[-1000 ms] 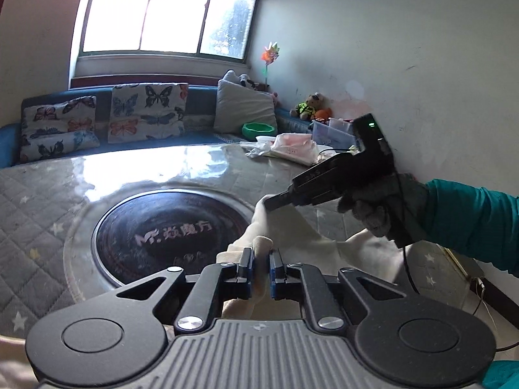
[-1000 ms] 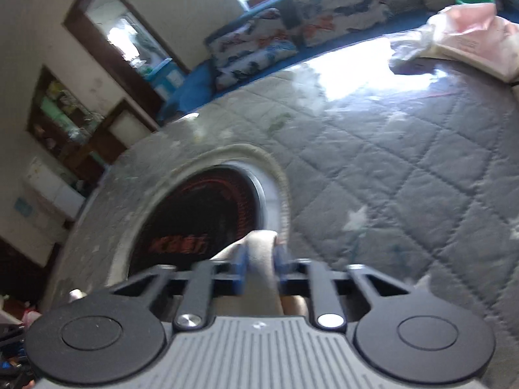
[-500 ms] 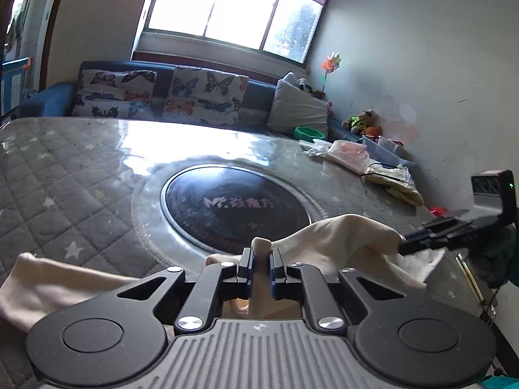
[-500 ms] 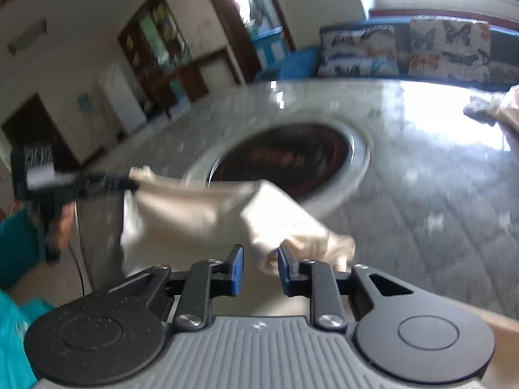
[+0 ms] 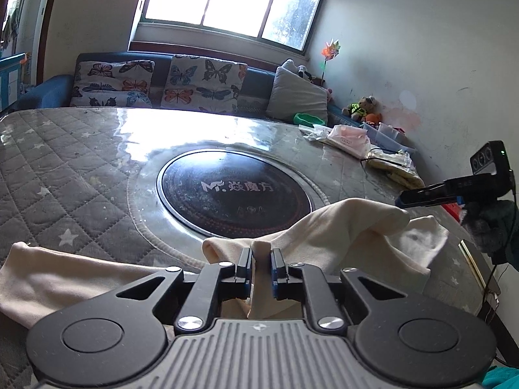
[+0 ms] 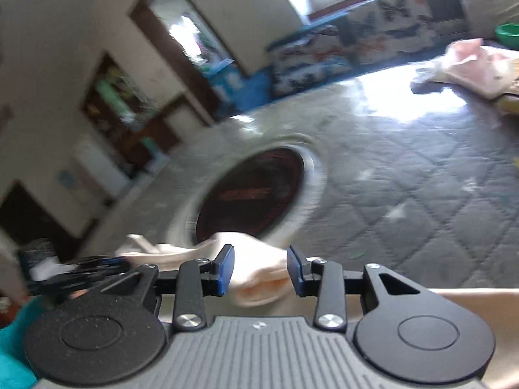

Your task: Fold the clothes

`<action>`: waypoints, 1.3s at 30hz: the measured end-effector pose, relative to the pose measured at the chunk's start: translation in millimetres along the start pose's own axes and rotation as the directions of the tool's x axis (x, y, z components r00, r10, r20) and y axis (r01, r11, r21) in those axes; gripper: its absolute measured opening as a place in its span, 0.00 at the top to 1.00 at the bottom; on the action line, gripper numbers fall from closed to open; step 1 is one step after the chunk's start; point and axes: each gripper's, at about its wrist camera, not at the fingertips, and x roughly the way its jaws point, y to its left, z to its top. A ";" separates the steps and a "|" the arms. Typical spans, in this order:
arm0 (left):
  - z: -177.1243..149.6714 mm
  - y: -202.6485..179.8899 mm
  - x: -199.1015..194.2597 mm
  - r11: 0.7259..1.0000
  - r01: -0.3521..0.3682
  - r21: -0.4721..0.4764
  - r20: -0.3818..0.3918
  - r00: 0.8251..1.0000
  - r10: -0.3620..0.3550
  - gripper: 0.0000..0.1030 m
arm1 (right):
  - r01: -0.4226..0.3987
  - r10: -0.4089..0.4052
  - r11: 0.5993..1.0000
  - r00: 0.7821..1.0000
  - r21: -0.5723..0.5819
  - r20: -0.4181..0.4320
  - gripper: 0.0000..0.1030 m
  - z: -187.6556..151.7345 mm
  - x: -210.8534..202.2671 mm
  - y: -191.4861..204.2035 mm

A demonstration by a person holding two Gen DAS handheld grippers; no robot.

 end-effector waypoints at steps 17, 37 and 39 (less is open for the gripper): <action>-3.8 0.5 11.1 1.000 -0.004 -0.006 -0.042 0.999 0.004 0.66 | 0.141 -0.163 0.962 0.984 -0.232 -0.075 0.77 -20.2 46.8 35.0; 77.0 1.9 51.4 0.980 -0.104 0.167 0.037 0.994 0.099 0.90 | 0.337 -0.304 0.850 0.942 -0.405 0.146 0.93 63.8 50.4 61.4; 94.2 8.6 66.2 0.977 -0.124 0.172 0.043 0.992 0.119 0.90 | 0.364 -0.325 0.841 0.931 -0.400 0.164 0.93 74.9 58.2 59.5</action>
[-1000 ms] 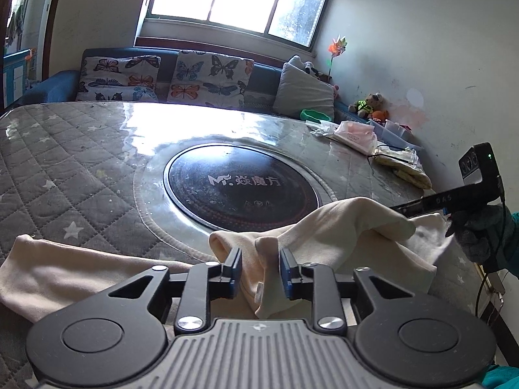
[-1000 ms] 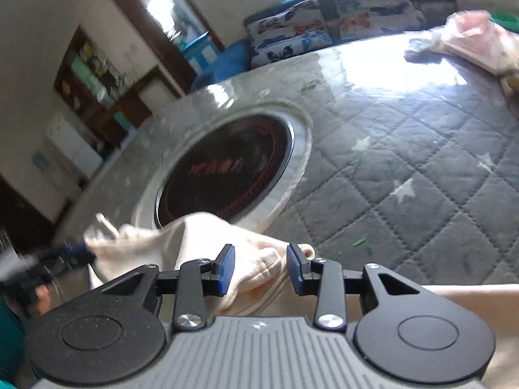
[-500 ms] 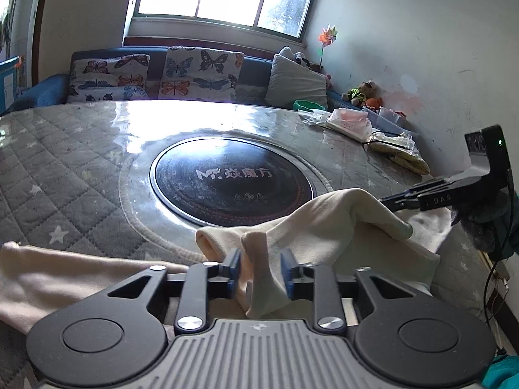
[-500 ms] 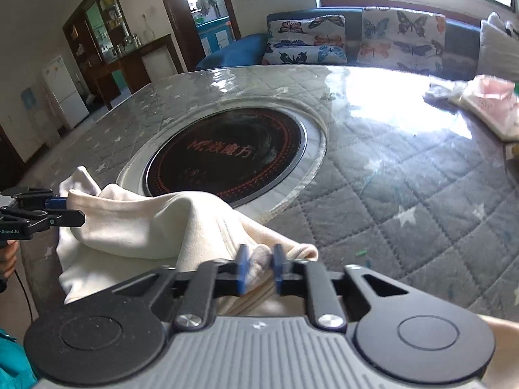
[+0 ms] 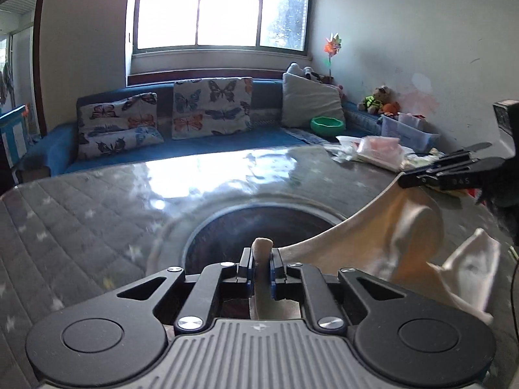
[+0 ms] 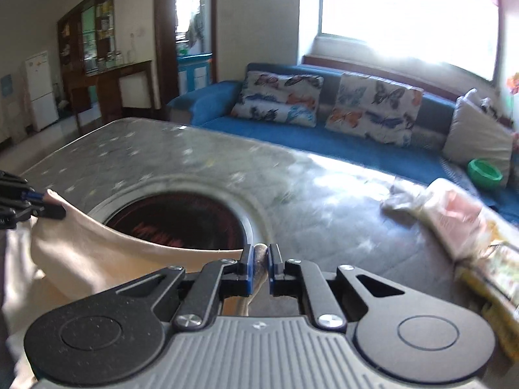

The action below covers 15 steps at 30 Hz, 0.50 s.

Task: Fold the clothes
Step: 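Lower the shirt flat onto the cooktop and open both grippers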

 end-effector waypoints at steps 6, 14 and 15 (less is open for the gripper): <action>28.1 18.0 61.6 0.997 -0.071 -0.009 -0.036 0.997 0.071 0.90 | 0.094 -0.094 0.996 0.996 0.000 -0.003 0.93 16.3 40.9 -8.8; 18.1 23.7 125.8 0.989 -0.142 -0.035 -0.137 0.981 0.136 0.90 | 0.168 -0.167 0.986 0.983 0.015 -0.078 0.92 6.1 99.3 -18.8; 16.0 25.1 129.8 0.988 -0.148 -0.040 -0.147 0.979 0.141 0.90 | 0.170 -0.167 0.985 0.982 0.025 -0.087 0.92 4.8 103.4 -21.0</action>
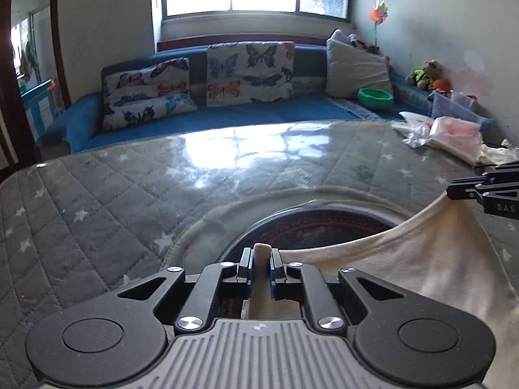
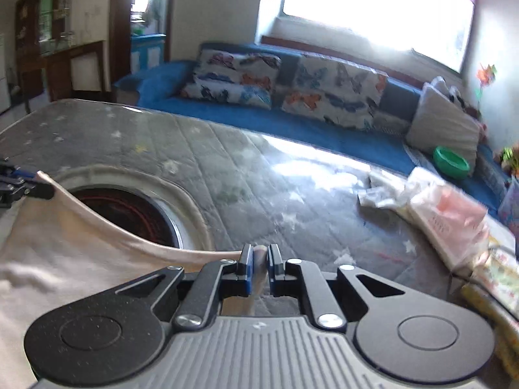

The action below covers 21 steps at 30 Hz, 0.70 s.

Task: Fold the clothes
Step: 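Lower the shirt flat onto the cooktop and open both grippers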

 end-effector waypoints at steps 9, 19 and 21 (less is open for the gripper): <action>-3.4 9.5 4.3 0.997 -0.052 -0.053 -0.014 0.999 0.051 0.78 | -0.123 0.124 0.992 0.992 0.038 -0.023 0.88 -13.0 -14.9 0.8; -25.6 -12.4 -64.4 0.996 0.080 -0.046 0.047 0.996 -0.078 0.71 | -0.191 0.193 0.981 0.977 0.037 -0.085 0.78 -43.7 -24.9 17.1; -39.9 -17.8 -77.7 0.995 0.097 -0.037 0.043 0.995 -0.095 0.67 | -0.191 0.193 0.981 0.978 0.031 -0.079 0.69 -46.0 -31.7 19.0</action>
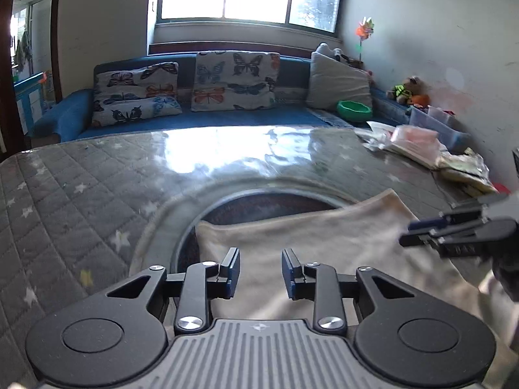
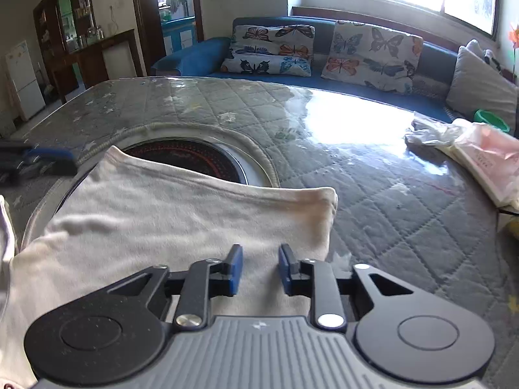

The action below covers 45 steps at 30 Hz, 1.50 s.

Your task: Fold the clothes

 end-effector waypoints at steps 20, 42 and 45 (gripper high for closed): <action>-69.8 -16.8 -41.0 0.987 0.111 -0.119 -0.007 0.994 -0.112 0.65 | -0.024 0.029 0.999 0.994 -0.043 0.105 0.43 -72.6 -59.7 48.0; -80.1 -10.8 -33.6 0.995 0.056 -0.087 -0.021 0.998 -0.058 0.65 | 0.151 -0.193 0.960 0.967 0.235 0.164 0.35 -155.2 -128.6 -37.3; -80.6 -11.2 -33.6 0.995 0.052 -0.081 -0.019 0.998 -0.053 0.65 | 0.202 -0.252 0.940 0.955 0.277 0.157 0.35 -162.0 -134.8 -53.2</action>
